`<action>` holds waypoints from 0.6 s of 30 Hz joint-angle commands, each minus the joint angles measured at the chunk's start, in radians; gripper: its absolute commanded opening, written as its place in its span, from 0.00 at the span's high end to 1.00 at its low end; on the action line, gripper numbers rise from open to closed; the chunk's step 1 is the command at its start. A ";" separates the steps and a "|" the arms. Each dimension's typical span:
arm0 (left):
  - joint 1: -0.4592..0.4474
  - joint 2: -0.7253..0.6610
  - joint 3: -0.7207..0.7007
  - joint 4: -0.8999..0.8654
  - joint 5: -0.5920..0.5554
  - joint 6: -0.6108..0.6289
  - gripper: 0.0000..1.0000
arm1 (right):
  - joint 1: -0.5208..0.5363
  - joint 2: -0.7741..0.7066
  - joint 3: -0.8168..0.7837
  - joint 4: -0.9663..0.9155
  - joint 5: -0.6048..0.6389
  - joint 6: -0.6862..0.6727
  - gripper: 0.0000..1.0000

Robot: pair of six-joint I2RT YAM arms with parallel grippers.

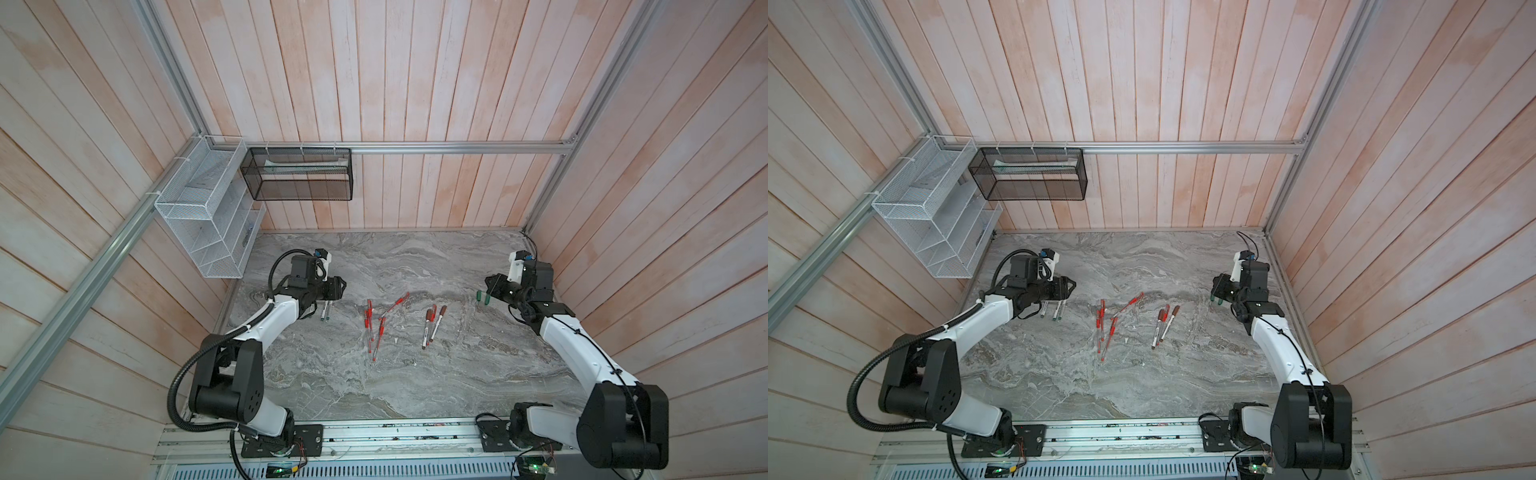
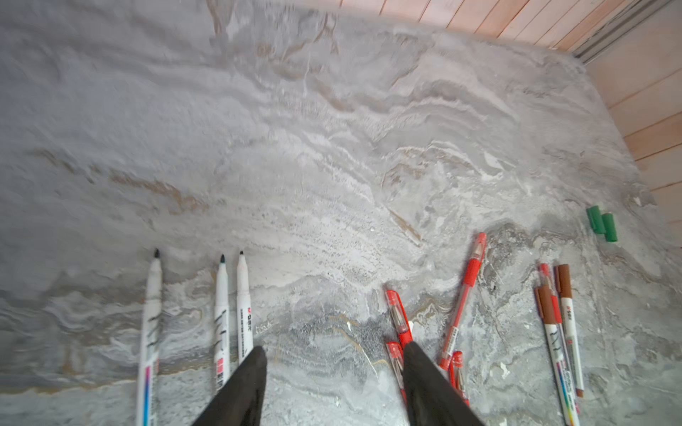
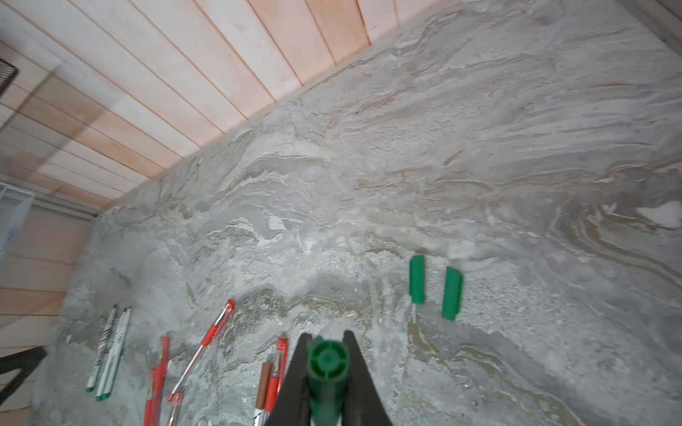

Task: Remove pen caps from pens
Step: Place the pen at the middle-left of the table, then place the pen cap to the middle-right of the table.

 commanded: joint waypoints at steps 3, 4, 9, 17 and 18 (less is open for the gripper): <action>0.053 -0.126 -0.080 0.067 0.019 0.119 0.22 | -0.031 0.100 0.074 -0.130 0.001 -0.078 1.00; 0.069 -0.147 -0.091 0.075 0.031 0.133 0.19 | -0.031 0.124 0.092 -0.140 0.000 -0.087 1.00; 0.178 -0.220 -0.109 0.075 0.106 0.144 0.13 | -0.022 0.242 0.184 -0.216 0.071 -0.072 1.00; 0.290 -0.277 -0.132 0.090 0.165 0.116 0.07 | 0.052 0.444 0.341 -0.307 0.221 -0.064 1.00; 0.292 -0.280 -0.138 0.097 0.170 0.120 0.07 | 0.062 0.479 0.375 -0.338 0.236 -0.074 1.00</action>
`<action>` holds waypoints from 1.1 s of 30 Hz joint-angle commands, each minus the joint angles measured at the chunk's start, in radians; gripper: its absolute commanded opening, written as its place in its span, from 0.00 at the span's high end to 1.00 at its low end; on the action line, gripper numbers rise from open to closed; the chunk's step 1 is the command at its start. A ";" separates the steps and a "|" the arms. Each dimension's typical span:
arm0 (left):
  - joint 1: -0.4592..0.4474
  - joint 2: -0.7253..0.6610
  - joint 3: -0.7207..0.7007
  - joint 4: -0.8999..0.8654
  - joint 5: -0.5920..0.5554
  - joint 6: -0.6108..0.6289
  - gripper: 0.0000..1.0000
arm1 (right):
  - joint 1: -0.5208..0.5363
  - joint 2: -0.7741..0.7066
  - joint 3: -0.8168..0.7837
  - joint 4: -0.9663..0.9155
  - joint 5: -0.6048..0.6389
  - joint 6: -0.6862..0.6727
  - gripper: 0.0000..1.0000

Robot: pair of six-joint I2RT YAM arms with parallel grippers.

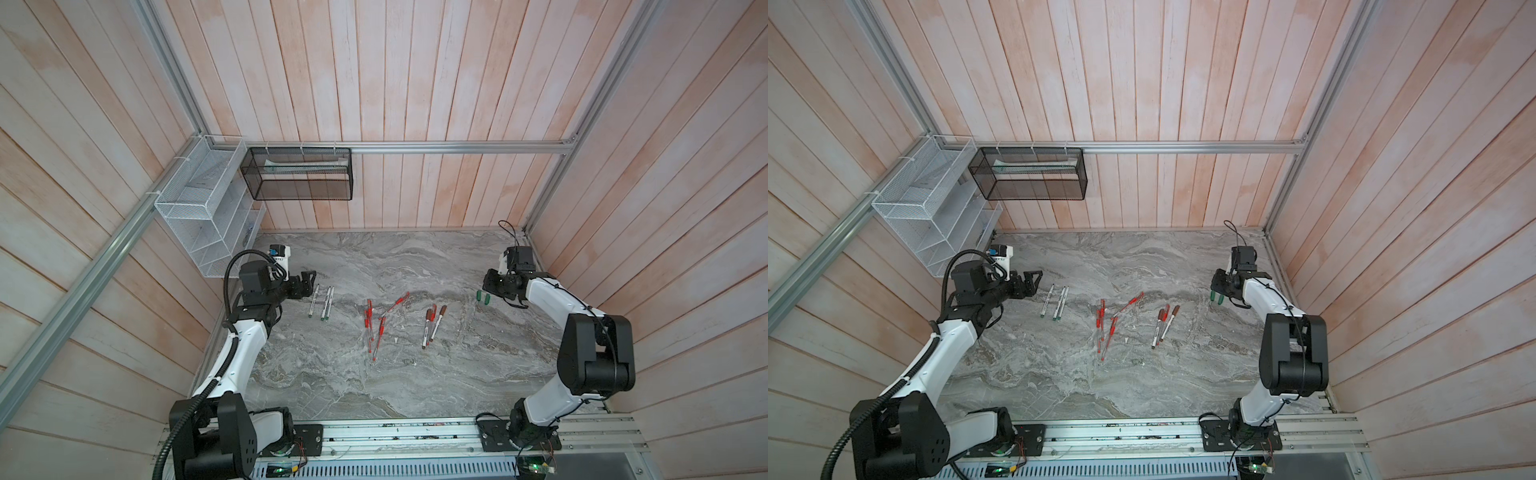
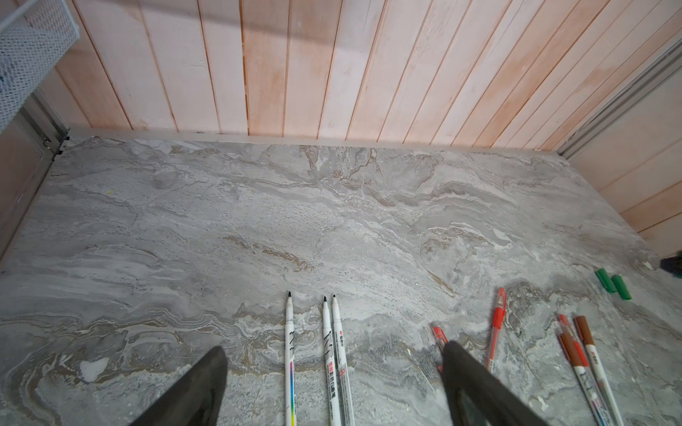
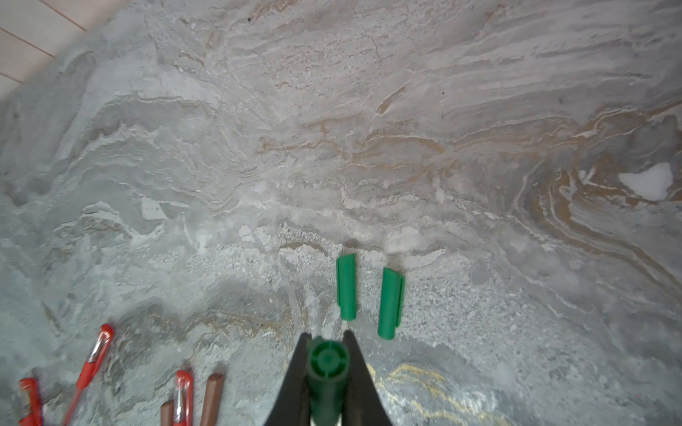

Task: Remove pen caps from pens
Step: Place the pen cap to the middle-right of the table.

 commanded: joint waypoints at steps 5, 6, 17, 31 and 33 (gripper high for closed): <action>0.010 -0.029 -0.021 0.016 0.063 -0.003 0.04 | 0.053 0.205 0.215 -0.198 0.087 0.008 1.00; 0.010 -0.030 -0.022 0.019 0.067 -0.004 0.04 | 0.060 0.218 0.222 -0.196 0.082 0.009 1.00; 0.019 -0.037 -0.036 0.040 0.082 0.011 0.03 | 0.110 0.307 0.246 -0.202 0.109 0.003 1.00; 0.027 -0.027 -0.034 0.049 0.087 0.005 0.03 | 0.118 0.257 0.217 -0.186 0.117 -0.012 0.71; 0.029 -0.026 -0.032 0.043 0.086 0.003 0.03 | 0.119 0.240 0.233 -0.209 0.118 -0.009 0.68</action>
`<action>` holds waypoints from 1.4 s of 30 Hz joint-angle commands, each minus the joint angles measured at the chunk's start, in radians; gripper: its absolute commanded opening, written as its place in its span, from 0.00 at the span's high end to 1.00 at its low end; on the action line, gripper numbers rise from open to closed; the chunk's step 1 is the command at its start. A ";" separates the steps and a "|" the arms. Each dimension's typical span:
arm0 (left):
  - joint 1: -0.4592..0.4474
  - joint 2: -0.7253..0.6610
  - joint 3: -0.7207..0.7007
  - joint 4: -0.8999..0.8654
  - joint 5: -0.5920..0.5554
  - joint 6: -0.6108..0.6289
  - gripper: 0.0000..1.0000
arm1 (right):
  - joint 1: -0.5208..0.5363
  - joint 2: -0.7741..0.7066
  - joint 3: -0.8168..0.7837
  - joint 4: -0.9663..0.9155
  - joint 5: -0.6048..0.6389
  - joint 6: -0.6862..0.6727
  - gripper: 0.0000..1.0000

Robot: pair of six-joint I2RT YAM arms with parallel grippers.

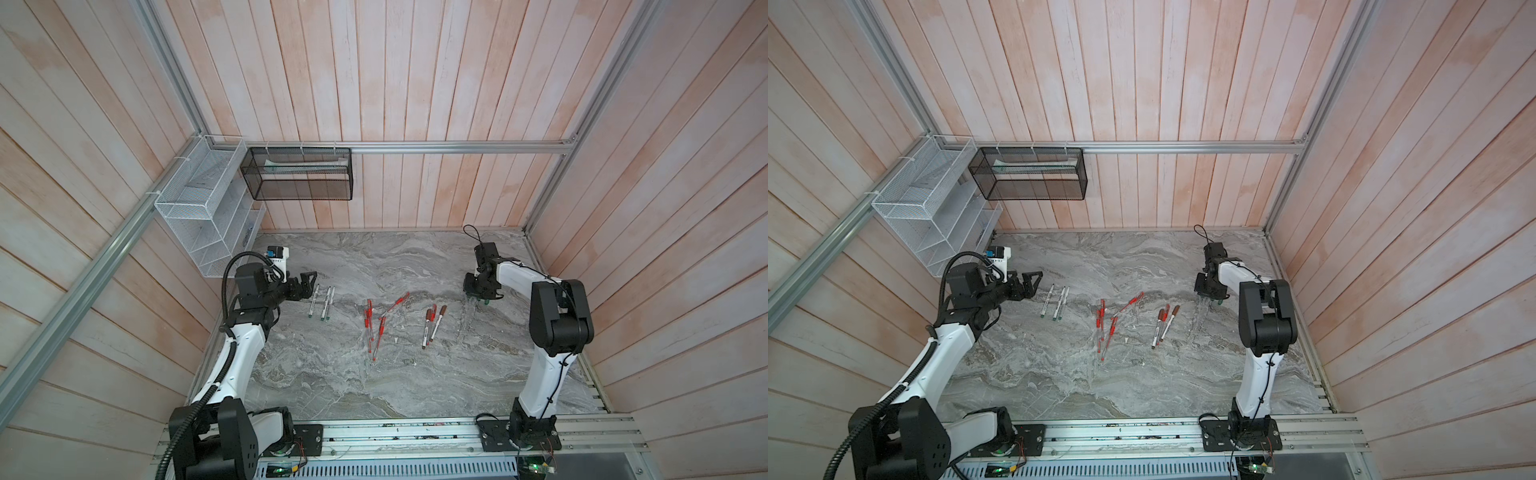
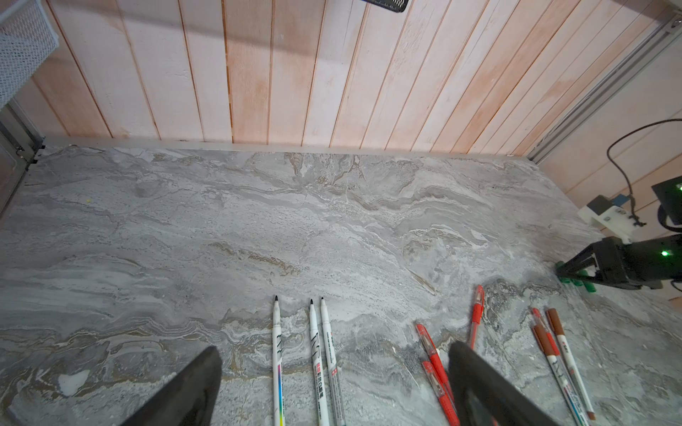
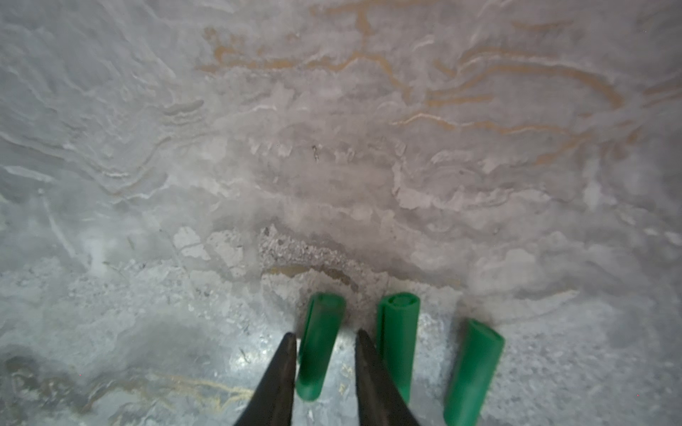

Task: Remove pen caps from pens
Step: Place the pen cap to the middle-right of the table, then pick up the pen from the center of the table.

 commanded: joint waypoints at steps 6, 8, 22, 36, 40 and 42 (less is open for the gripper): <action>0.016 0.003 -0.022 0.042 0.011 0.007 0.03 | 0.060 -0.174 -0.029 -0.039 0.018 0.030 0.66; 0.018 0.004 -0.017 0.033 0.014 0.002 0.03 | 0.093 -0.207 -0.071 -0.033 0.014 0.062 0.66; 0.021 0.029 -0.016 0.043 0.013 -0.009 0.03 | 0.307 -0.225 -0.200 -0.004 -0.011 0.189 0.72; 0.026 0.028 -0.014 0.045 0.013 -0.010 0.03 | 0.356 -0.183 -0.275 0.016 -0.019 0.215 0.73; 0.025 0.021 -0.005 0.026 0.025 -0.019 0.03 | 0.355 -0.156 -0.287 0.007 0.018 0.210 0.76; 0.027 0.022 -0.004 0.025 0.021 -0.016 0.03 | 0.355 -0.157 -0.305 0.013 0.022 0.207 0.78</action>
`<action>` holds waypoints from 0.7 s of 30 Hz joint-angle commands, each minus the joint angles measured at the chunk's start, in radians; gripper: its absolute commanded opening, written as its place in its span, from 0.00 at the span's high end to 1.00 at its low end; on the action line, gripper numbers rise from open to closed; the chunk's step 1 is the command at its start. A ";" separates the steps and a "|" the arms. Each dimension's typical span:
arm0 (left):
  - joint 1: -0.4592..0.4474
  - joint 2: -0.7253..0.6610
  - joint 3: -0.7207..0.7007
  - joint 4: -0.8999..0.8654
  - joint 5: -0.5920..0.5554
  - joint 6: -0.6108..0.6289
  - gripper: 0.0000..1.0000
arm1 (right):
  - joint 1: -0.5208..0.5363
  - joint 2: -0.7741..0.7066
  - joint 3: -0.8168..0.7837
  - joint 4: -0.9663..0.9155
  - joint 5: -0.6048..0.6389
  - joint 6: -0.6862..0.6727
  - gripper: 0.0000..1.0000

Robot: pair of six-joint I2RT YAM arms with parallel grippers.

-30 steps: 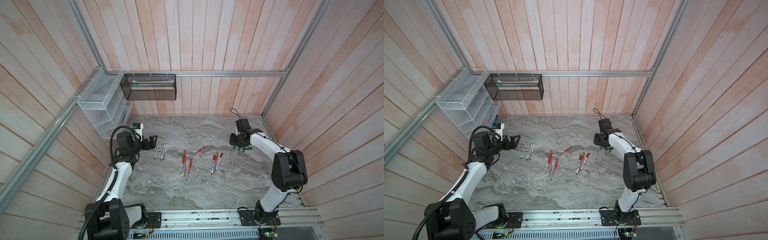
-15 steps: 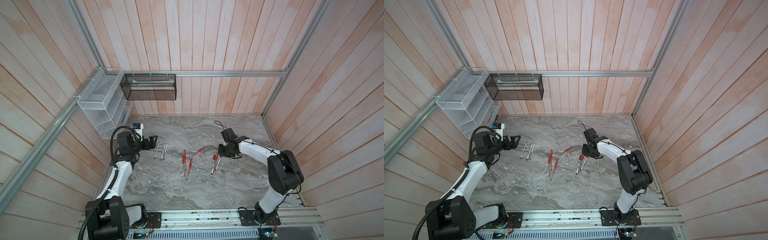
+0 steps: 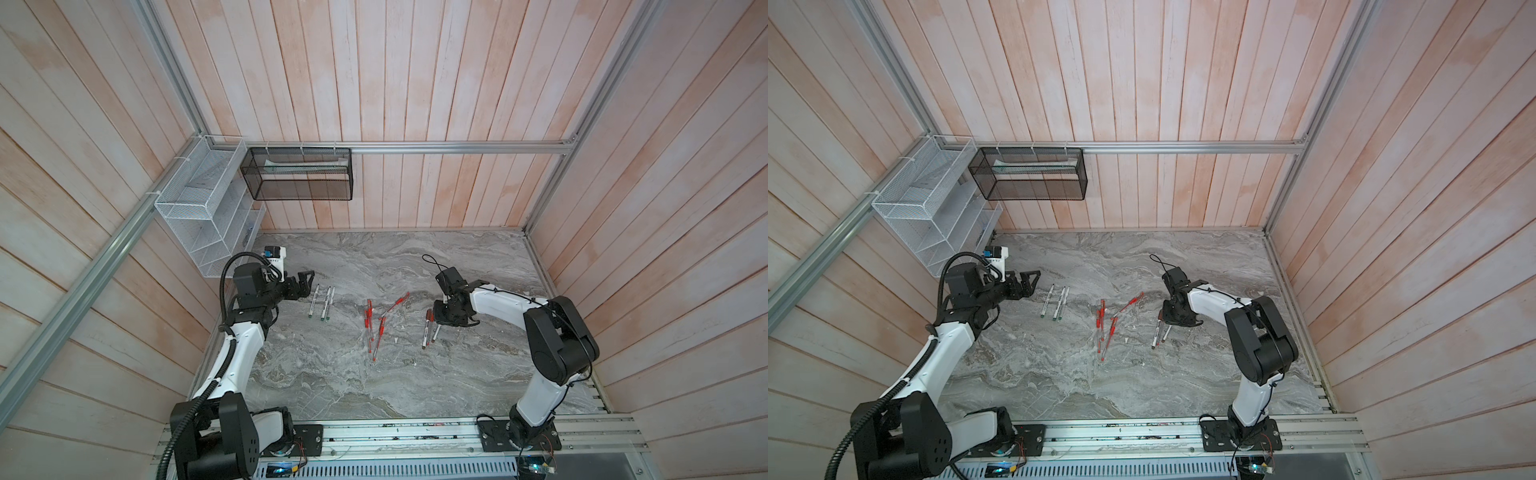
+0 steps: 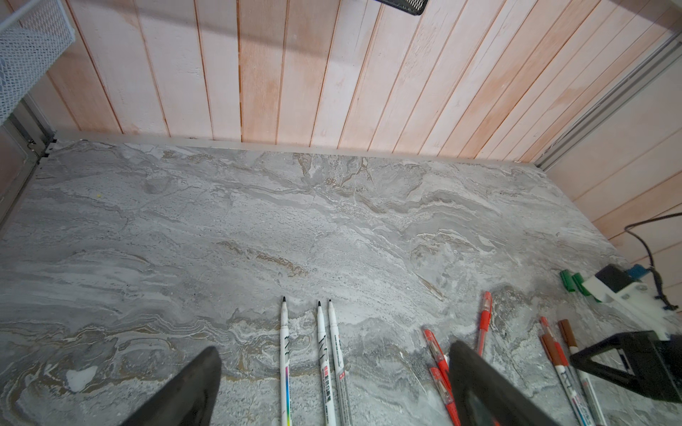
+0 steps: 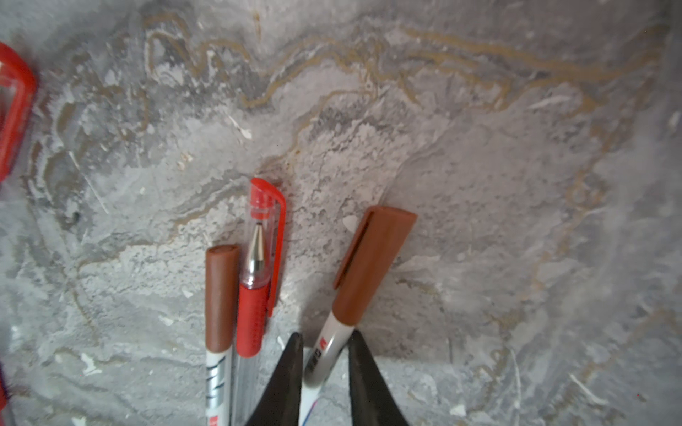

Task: Remove pen caps from pens
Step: Pick up the pen from the center of the table.

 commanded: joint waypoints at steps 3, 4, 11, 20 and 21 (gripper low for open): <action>0.006 0.001 -0.016 0.029 0.016 -0.005 0.03 | -0.006 0.017 -0.068 0.011 0.049 0.001 0.82; 0.006 0.000 -0.014 0.026 0.021 -0.010 0.03 | -0.012 0.012 -0.073 0.010 0.051 0.001 0.84; 0.006 0.001 -0.016 0.039 0.069 -0.029 0.03 | -0.066 -0.066 -0.102 0.031 0.044 -0.011 0.93; 0.006 0.000 -0.029 0.107 0.297 -0.161 0.03 | -0.083 -0.278 -0.036 0.158 -0.027 0.006 0.93; 0.006 0.000 -0.033 0.129 0.349 -0.199 0.04 | -0.082 -0.300 -0.045 0.207 -0.061 0.032 0.93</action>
